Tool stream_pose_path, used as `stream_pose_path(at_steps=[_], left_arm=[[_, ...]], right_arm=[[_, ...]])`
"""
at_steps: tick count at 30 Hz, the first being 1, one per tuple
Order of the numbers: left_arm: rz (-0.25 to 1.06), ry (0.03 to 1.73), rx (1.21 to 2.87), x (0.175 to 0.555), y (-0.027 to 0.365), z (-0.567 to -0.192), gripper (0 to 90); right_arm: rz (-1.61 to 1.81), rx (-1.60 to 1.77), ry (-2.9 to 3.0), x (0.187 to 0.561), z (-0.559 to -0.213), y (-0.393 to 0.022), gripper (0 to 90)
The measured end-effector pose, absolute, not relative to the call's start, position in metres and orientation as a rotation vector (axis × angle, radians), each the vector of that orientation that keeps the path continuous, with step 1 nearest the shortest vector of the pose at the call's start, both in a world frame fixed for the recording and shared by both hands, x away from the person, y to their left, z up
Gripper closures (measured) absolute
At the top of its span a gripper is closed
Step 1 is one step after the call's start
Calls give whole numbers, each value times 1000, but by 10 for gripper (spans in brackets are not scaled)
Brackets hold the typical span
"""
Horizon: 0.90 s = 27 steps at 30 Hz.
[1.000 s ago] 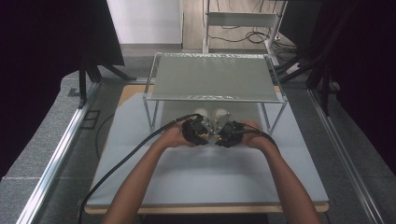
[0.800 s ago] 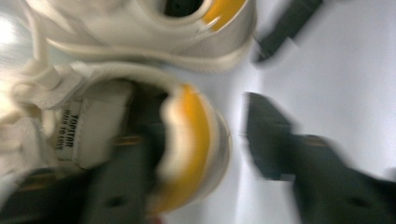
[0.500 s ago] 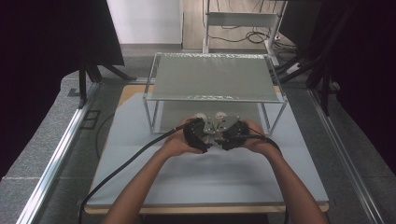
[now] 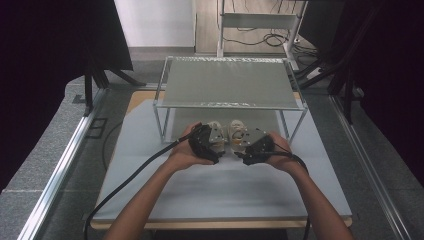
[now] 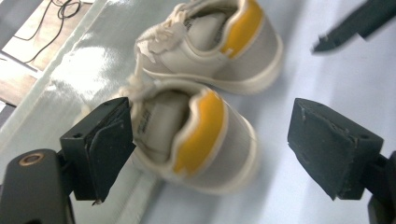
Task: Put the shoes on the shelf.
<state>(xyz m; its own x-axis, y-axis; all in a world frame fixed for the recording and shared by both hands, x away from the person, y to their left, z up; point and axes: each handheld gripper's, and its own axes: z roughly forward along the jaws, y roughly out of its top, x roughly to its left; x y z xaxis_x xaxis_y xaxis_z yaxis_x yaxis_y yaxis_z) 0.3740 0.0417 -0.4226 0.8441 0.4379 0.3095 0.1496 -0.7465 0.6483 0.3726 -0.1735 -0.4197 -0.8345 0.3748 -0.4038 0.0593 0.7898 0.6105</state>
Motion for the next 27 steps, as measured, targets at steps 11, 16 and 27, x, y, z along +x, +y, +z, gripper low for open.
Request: stream_pose_path(at_steps=[11,16,27], left_arm=[[389,602,2325,340,59,-443,504],[268,744,2257,360,56,-457,649],[224,801,2201,378,55,-461,802]], right_arm=[[958,543,2405,336,-429,-189,644],[869,586,2514,348,-453,-180,746],[865,688,2363,374,-455,-170,790]])
